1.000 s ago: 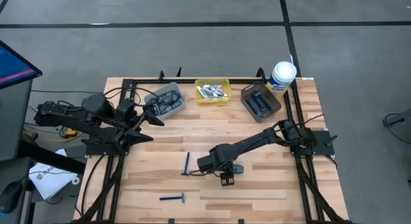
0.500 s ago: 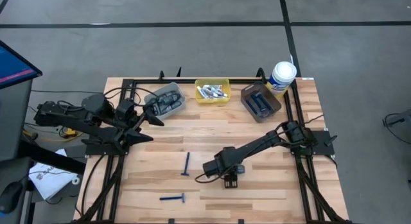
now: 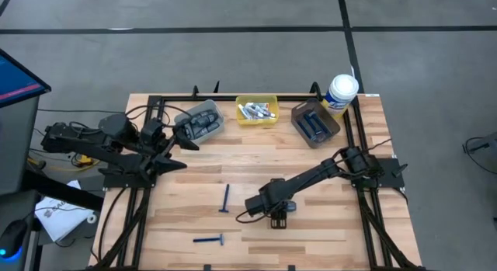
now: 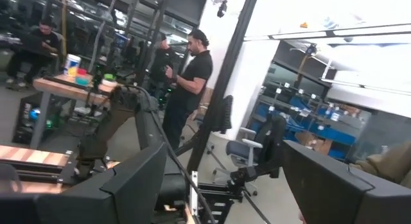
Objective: Pick & Place Travel size toiletries
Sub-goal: Put the gray deodorant into the gray bin
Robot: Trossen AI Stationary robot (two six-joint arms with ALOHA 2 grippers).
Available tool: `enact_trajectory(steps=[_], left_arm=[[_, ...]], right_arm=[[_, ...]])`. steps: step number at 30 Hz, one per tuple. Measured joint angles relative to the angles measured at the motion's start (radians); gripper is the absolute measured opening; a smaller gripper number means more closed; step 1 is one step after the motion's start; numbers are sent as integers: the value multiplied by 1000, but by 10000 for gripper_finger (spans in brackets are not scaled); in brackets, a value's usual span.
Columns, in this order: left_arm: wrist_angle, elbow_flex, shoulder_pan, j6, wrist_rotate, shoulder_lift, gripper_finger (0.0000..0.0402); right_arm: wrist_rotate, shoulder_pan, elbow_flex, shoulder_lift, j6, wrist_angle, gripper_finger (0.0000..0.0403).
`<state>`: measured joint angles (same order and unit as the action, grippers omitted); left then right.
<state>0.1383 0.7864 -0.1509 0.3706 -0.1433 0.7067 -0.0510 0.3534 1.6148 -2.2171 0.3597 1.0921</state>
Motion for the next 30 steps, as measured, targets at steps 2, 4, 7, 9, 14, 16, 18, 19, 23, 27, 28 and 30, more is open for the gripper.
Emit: enact_trajectory(steps=[2, 4, 7, 9, 14, 16, 18, 19, 23, 27, 28, 30], left_arm=[[-2, 0, 0, -21, 20, -1, 301], [-3, 0, 0, -59, 35, -5, 301], [-5, -1, 0, -101, 73, -17, 301], [-17, -2, 0, -124, 95, -35, 301], [-24, -1, 3, -184, 162, -83, 301], [-37, -1, 3, -207, 196, -110, 301], [-33, -1, 3, -214, 218, -127, 301], [-33, -1, 3, -215, 227, -138, 301], [-47, 0, 3, -217, 257, -169, 301], [-52, -1, 3, -217, 276, -186, 301], [-50, -1, 3, -217, 276, -191, 301], [-48, -1, 3, -217, 286, -198, 301]], right_arm=[[21, -2, 21, 9, -18, 5, 188], [57, -19, 46, 14, -25, -47, 188], [96, -69, 65, 62, -33, -46, 188], [109, -111, 84, 93, -41, -102, 188], [103, -217, 118, 138, -52, -222, 188], [103, -268, 157, 140, -71, -268, 188], [107, -319, 205, 134, -100, -316, 188], [110, -343, 230, 129, -112, -344, 188], [104, -434, 321, 80, -135, -457, 188], [105, -513, 418, 11, -149, -536, 188], [105, -534, 448, -13, -150, -564, 188], [108, -570, 501, -56, -150, -559, 188]])
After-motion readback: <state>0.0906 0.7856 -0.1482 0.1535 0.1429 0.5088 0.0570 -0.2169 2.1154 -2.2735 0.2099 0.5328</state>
